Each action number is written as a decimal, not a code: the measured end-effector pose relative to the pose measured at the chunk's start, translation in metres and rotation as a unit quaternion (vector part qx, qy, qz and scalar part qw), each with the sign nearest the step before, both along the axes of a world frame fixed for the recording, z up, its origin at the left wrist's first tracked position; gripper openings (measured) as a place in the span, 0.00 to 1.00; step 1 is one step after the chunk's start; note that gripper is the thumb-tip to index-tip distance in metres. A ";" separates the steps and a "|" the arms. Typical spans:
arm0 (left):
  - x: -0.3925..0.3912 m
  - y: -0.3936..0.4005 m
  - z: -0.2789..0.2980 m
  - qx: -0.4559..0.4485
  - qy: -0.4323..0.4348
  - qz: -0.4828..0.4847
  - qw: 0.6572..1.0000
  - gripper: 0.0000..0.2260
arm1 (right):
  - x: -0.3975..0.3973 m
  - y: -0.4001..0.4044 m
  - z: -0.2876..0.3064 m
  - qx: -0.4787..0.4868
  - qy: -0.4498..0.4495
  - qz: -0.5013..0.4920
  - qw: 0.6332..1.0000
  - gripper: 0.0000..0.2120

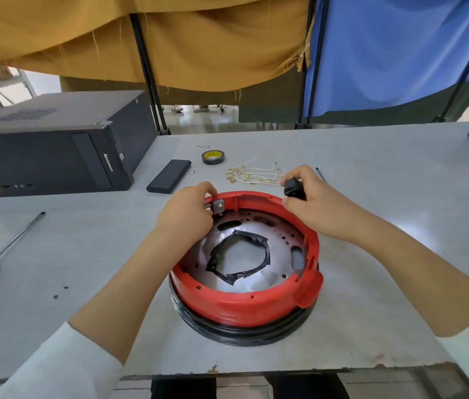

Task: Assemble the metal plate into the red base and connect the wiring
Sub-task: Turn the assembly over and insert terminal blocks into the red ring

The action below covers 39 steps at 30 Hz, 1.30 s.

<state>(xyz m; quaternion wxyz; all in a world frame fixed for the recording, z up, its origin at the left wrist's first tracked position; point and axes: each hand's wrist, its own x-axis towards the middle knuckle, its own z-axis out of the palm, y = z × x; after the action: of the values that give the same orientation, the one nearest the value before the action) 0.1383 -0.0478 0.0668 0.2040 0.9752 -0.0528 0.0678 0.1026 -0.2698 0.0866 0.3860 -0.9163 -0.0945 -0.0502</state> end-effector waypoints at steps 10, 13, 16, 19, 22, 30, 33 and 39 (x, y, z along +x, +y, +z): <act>-0.033 0.001 0.014 0.207 0.084 0.075 0.972 0.23 | -0.016 0.001 -0.007 -0.227 0.056 -0.080 0.969 0.19; -0.040 -0.001 0.021 0.255 0.124 0.057 0.957 0.29 | -0.019 0.000 -0.008 -0.257 0.002 -0.084 0.963 0.15; -0.038 -0.004 0.029 0.299 0.150 0.047 0.941 0.35 | -0.019 -0.001 -0.011 -0.294 -0.015 -0.085 0.952 0.15; -0.022 -0.015 0.027 0.278 0.085 -0.052 0.955 0.35 | -0.016 -0.001 -0.015 -0.297 -0.010 -0.096 0.950 0.16; -0.005 -0.030 0.020 0.200 0.032 -0.188 0.961 0.29 | -0.008 -0.002 -0.015 -0.291 -0.023 -0.071 0.954 0.15; 0.009 -0.027 0.016 0.290 -0.026 -0.143 0.946 0.20 | 0.026 -0.002 -0.016 -0.219 -0.015 0.002 0.976 0.14; 0.001 -0.019 0.016 0.297 0.008 -0.114 0.948 0.19 | 0.035 0.006 -0.017 -0.141 -0.019 0.016 0.990 0.17; -0.009 0.000 0.027 0.332 0.109 0.008 0.937 0.14 | 0.048 0.015 -0.008 0.037 -0.073 -0.001 0.997 0.06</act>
<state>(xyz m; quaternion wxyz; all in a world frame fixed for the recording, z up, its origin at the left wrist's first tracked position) 0.1292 -0.0474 0.0941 -0.1271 0.9893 -0.0417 -0.0585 0.1508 -0.2548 0.0790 0.4113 -0.8956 -0.1191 -0.1205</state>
